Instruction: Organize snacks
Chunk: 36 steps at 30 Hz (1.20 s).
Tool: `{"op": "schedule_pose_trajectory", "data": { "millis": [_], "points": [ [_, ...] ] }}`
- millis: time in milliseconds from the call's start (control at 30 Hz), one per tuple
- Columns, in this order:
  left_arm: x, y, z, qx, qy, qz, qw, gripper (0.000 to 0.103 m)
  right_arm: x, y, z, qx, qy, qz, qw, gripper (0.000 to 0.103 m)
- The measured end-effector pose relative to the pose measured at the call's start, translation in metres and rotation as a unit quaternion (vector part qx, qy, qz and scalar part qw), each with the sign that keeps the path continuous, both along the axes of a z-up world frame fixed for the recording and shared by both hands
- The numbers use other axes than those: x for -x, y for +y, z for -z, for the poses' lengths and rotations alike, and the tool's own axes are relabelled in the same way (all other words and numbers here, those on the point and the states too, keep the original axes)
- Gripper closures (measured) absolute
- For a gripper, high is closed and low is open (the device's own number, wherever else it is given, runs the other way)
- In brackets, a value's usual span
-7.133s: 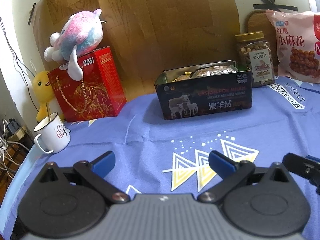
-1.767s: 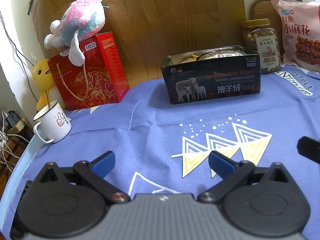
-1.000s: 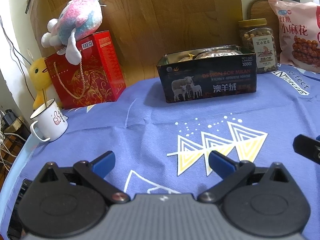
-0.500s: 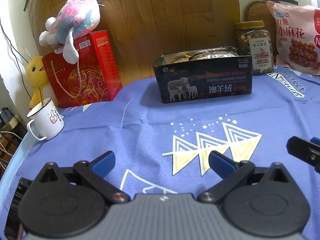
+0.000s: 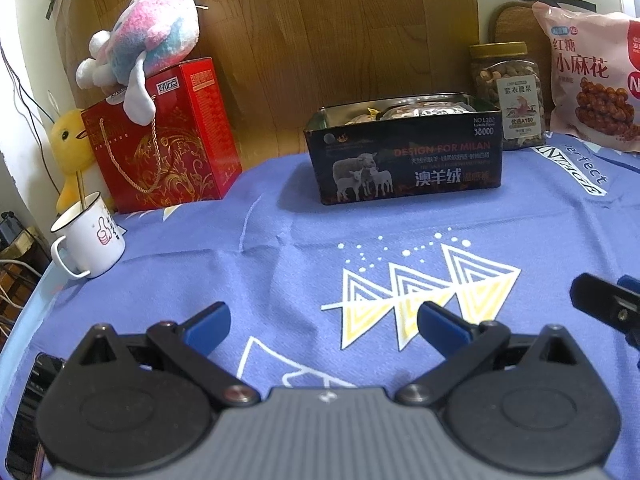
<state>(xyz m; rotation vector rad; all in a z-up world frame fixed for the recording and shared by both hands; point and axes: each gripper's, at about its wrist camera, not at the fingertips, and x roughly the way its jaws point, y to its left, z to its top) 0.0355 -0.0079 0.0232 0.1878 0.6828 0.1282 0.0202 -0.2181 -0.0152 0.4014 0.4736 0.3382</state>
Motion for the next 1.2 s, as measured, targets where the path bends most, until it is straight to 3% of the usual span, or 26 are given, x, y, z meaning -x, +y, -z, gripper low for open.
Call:
{"op": "schedule_pose_trajectory", "data": {
  "millis": [1200],
  "points": [
    [-0.0046,-0.0038,-0.0051,0.004,0.0,0.003,1.0,0.0,0.0002,0.0014,-0.0002,0.002,0.001,0.001,1.0,0.025]
  ]
}}
